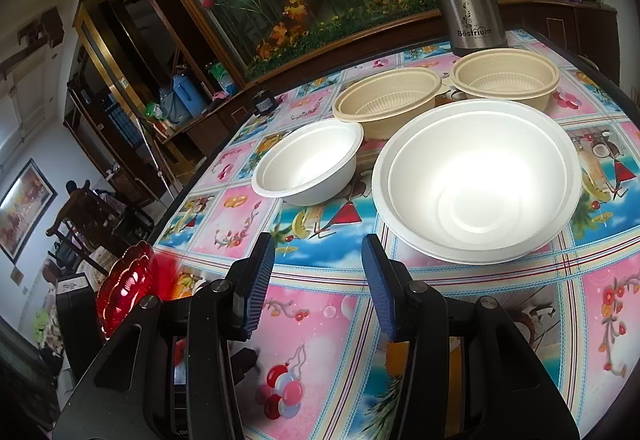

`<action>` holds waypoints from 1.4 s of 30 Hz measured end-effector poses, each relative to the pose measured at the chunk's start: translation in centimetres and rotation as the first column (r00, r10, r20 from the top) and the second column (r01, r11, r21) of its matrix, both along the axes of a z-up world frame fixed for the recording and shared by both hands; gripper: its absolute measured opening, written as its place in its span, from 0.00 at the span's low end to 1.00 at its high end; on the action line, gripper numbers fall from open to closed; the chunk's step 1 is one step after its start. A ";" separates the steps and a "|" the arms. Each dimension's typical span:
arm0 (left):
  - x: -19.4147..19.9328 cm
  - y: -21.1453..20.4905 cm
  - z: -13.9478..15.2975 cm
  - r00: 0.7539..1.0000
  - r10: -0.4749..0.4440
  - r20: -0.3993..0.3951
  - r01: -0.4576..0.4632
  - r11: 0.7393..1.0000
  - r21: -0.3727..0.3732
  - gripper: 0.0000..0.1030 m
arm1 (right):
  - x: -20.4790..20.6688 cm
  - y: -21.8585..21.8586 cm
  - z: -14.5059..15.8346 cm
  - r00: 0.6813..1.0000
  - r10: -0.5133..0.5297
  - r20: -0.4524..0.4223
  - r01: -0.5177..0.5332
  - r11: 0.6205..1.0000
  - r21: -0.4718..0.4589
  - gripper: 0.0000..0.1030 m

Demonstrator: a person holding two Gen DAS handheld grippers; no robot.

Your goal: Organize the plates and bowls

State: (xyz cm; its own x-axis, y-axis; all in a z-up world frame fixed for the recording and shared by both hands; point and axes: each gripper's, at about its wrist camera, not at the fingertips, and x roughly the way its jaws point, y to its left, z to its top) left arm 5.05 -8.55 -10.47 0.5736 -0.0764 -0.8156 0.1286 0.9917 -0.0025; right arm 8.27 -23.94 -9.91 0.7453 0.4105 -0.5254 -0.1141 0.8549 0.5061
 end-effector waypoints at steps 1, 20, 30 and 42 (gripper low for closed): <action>0.0 0.0 0.0 1.000 0.000 -0.005 0.000 1.000 0.001 0.94 | -0.1 -0.1 0.0 1.000 -0.001 0.001 0.001 1.000 0.003 0.44; 0.7 -1.1 0.8 0.998 -0.029 -0.047 0.029 1.000 0.001 0.98 | -5.6 -16.4 0.6 0.929 -0.360 0.089 0.345 0.926 0.154 0.44; 4.1 -5.9 9.9 0.996 -0.053 0.074 0.057 0.997 -0.056 0.98 | 2.6 -21.6 4.0 0.977 -0.212 -0.035 0.214 0.940 0.268 0.51; 8.8 -7.6 8.6 0.987 0.119 -0.105 -0.136 0.976 -0.172 0.98 | 7.0 -22.3 -0.5 0.972 -0.111 -0.205 0.176 0.926 0.335 0.58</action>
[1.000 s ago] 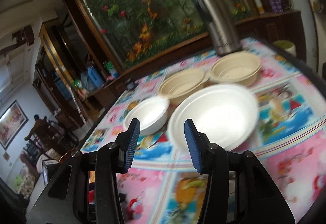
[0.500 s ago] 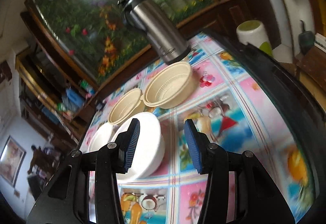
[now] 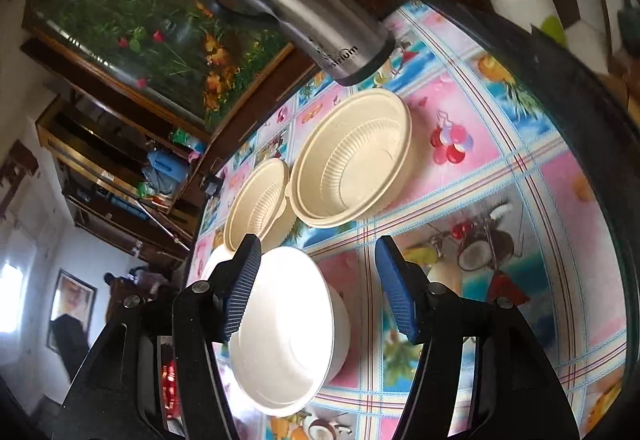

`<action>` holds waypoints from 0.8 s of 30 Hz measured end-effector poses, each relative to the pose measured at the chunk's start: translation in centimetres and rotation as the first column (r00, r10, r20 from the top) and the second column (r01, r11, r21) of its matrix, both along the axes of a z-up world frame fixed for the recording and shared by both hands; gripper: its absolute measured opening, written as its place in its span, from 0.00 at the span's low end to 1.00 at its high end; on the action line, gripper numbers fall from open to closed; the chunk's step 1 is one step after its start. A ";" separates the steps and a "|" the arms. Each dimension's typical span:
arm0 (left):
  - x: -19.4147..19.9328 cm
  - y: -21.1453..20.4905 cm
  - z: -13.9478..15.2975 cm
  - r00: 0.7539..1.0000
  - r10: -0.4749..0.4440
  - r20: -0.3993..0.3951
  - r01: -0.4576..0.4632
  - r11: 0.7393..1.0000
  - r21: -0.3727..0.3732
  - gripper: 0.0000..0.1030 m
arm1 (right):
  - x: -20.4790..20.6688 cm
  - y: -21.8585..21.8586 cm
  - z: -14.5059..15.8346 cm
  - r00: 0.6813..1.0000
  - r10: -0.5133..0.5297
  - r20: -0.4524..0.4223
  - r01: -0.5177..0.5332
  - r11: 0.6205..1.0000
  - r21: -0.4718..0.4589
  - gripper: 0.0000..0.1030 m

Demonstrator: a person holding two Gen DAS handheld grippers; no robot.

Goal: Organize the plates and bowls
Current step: 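Move both grippers toward the rim of the large white bowl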

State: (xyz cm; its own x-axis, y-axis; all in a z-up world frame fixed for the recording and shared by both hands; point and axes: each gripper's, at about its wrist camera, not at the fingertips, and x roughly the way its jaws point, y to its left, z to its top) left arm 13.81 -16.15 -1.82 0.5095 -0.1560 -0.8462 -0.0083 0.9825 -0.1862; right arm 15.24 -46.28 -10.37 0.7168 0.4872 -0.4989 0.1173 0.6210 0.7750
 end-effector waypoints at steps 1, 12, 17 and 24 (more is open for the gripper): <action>0.1 -0.2 -0.2 1.000 0.010 -0.004 -0.010 1.000 -0.010 0.98 | -0.1 -0.3 -0.1 1.000 -0.003 -0.006 0.003 1.000 0.014 0.58; 0.7 -2.7 -1.5 0.998 0.033 -0.048 -0.032 0.999 0.024 0.98 | 1.0 1.0 -1.9 0.988 0.087 -0.127 -0.077 0.994 0.079 0.58; 1.3 -3.2 -1.9 0.996 0.035 -0.086 -0.037 0.999 -0.026 0.98 | 1.2 1.7 -2.7 0.981 0.104 -0.165 -0.090 0.992 0.088 0.58; 2.1 -4.5 -2.7 0.991 0.035 -0.130 -0.045 0.996 -0.077 0.98 | 1.2 2.1 -2.8 0.978 0.119 -0.171 -0.104 0.990 0.095 0.58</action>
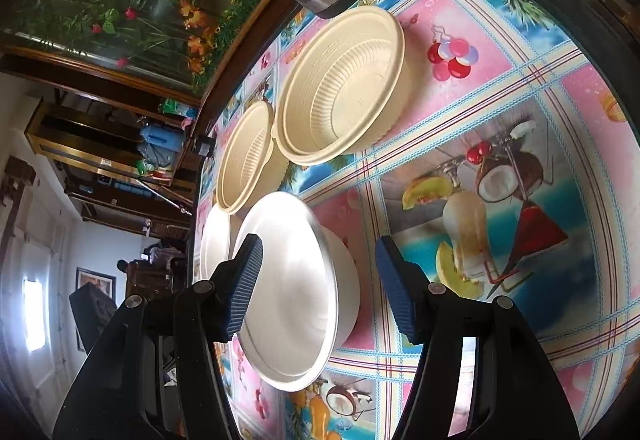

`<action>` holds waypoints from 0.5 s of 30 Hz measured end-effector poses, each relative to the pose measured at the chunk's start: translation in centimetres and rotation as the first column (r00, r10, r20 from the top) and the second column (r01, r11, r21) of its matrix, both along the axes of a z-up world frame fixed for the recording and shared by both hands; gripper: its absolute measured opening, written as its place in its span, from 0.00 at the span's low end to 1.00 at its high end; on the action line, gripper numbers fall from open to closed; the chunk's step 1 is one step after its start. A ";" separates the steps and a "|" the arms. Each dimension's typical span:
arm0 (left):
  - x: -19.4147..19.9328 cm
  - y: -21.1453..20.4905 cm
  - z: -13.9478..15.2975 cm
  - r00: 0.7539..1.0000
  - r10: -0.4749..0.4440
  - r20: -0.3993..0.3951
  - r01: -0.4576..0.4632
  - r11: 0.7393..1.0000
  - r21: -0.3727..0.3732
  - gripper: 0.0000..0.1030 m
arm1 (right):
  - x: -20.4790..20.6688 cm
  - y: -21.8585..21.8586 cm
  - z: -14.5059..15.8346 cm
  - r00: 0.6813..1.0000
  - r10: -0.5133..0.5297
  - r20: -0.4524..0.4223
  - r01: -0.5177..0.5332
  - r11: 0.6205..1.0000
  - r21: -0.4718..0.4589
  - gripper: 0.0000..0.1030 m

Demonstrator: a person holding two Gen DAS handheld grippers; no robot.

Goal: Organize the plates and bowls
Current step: 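Move both grippers toward the rim of the large white bowl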

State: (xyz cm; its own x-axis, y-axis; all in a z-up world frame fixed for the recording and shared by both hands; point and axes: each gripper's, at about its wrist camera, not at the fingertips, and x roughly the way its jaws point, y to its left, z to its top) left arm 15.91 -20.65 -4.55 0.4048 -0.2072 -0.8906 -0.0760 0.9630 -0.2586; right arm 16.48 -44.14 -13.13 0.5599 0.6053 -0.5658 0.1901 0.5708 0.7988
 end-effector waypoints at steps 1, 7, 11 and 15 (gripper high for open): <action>0.1 -0.2 -0.1 1.000 0.002 -0.001 -0.002 1.000 -0.003 0.98 | 0.0 0.1 -0.1 1.000 0.001 -0.005 -0.001 1.000 -0.002 0.58; 0.2 -0.8 -0.9 1.000 0.018 -0.015 -0.018 1.000 0.000 0.98 | 0.2 0.3 -1.0 0.999 0.008 -0.051 -0.006 1.000 0.026 0.54; 0.0 -1.1 -1.0 1.000 0.015 0.008 -0.015 1.000 0.027 0.97 | 0.1 0.4 -1.1 0.999 0.007 -0.047 -0.006 1.000 0.022 0.54; 0.0 -1.4 -1.2 1.000 0.003 0.023 -0.003 1.000 0.030 0.97 | 0.4 0.9 -1.3 0.998 0.023 -0.055 -0.021 0.999 0.035 0.49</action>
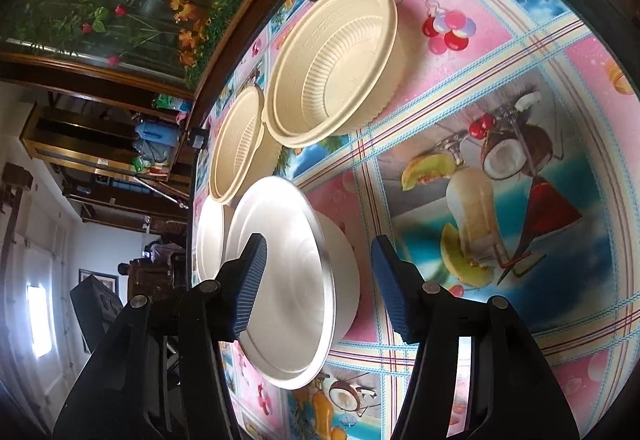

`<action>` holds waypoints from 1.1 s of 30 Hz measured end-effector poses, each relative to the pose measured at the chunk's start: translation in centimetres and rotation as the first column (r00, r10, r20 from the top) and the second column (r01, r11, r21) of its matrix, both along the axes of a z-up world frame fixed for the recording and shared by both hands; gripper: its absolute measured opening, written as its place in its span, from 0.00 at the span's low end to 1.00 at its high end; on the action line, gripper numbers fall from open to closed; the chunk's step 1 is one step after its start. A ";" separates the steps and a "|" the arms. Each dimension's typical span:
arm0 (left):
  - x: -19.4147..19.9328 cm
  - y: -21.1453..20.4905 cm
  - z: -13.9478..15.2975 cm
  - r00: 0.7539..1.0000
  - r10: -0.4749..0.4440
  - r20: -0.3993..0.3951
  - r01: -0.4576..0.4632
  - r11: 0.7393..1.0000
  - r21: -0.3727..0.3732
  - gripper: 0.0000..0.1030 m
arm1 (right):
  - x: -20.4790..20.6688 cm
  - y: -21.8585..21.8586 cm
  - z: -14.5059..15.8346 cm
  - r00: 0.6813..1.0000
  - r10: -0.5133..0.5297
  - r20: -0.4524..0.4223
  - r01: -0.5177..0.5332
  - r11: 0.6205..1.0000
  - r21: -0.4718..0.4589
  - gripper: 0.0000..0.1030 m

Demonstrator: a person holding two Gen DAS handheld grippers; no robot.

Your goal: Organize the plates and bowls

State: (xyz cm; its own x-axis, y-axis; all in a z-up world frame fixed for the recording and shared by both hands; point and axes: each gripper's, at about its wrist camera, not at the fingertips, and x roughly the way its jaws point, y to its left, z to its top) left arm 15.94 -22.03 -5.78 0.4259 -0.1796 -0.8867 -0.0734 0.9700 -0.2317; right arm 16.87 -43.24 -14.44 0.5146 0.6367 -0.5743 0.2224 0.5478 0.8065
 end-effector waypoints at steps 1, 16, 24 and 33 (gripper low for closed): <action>0.0 0.0 0.0 1.000 -0.001 0.000 0.001 1.000 -0.005 0.97 | 0.1 0.1 -0.1 1.000 0.002 -0.001 -0.002 1.000 0.000 0.49; 0.4 0.1 -1.3 1.000 -0.024 -0.009 0.024 1.000 -0.010 0.43 | 0.2 1.3 0.4 1.000 0.002 0.019 0.000 0.996 -0.090 0.17; 0.6 0.4 -1.6 0.998 -0.055 -0.004 0.055 0.998 -0.017 0.09 | 0.4 2.1 0.3 1.000 0.020 0.017 -0.018 0.990 -0.138 0.13; 0.4 0.9 -1.4 0.995 -0.099 0.013 0.100 0.995 -0.015 0.09 | 0.7 2.3 -0.7 1.000 0.026 0.003 -0.025 0.993 -0.113 0.13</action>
State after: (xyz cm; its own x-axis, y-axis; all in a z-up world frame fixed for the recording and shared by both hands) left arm 16.34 -21.14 -7.19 0.4159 -0.2350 -0.8785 0.0261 0.9687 -0.2467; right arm 17.58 -40.94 -15.14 0.5017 0.5807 -0.6412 0.2036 0.6411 0.7399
